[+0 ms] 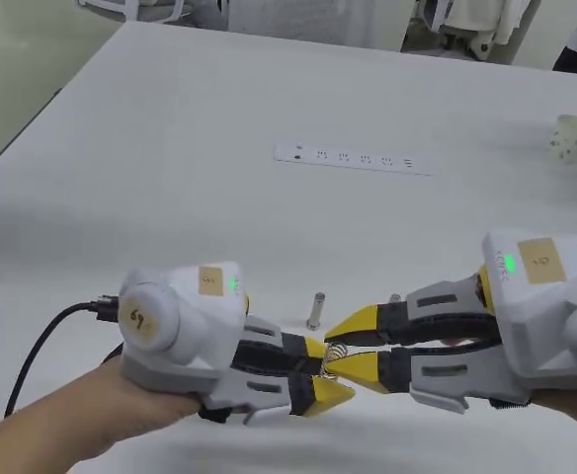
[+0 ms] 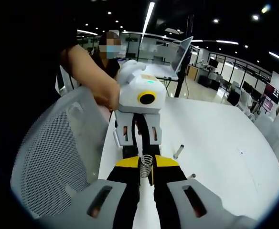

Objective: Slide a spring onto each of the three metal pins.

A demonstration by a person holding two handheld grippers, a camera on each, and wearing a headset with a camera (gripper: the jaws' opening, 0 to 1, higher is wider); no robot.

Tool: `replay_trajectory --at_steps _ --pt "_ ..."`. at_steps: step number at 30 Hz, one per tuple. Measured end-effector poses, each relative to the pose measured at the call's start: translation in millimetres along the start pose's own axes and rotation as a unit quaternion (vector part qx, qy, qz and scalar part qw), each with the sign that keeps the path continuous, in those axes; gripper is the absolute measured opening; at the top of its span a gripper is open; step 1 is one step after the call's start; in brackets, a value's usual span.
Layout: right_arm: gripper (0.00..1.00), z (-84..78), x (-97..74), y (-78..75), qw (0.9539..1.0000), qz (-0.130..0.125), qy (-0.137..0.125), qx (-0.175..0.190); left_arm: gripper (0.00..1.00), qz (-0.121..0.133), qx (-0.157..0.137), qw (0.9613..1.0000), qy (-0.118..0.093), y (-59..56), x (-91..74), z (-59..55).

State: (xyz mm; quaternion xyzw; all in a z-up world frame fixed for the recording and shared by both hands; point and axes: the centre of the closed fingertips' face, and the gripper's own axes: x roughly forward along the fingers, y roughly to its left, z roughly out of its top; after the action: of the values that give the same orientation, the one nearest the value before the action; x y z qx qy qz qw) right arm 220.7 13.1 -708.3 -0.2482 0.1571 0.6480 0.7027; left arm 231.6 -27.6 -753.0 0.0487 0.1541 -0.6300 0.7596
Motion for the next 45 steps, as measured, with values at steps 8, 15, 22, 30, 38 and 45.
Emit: replay_trajectory --at_steps 8,15,22,30,38,45 --pt "0.07 -0.4 1.2 0.1 1.0000 0.001 0.002 -0.004 0.03 0.002 -0.012 0.9999 -0.001 0.3 -0.6 -0.9" --pt "0.07 0.0 2.0 -2.5 1.0000 -0.001 0.001 -0.005 0.04 0.009 -0.016 0.9998 -0.003 3.3 -1.4 0.3" --pt "0.07 -2.6 4.6 -6.8 0.9999 -0.007 0.004 -0.006 0.08 0.018 -0.015 0.9997 0.006 7.5 -3.8 -3.7" --pt "0.07 -1.8 6.9 -11.9 0.9999 -0.009 0.008 -0.012 0.14 0.030 -0.011 0.9993 0.019 13.0 -5.1 -10.2" --pt "0.07 -5.1 8.2 -13.9 0.9996 -0.008 0.021 -0.014 0.24 0.054 -0.013 0.9983 0.019 23.1 -11.2 -10.5" --pt "0.07 -11.4 7.6 -14.3 0.9993 -0.010 0.031 -0.017 0.31 0.079 -0.014 0.9965 0.022 31.5 -24.9 -14.7"
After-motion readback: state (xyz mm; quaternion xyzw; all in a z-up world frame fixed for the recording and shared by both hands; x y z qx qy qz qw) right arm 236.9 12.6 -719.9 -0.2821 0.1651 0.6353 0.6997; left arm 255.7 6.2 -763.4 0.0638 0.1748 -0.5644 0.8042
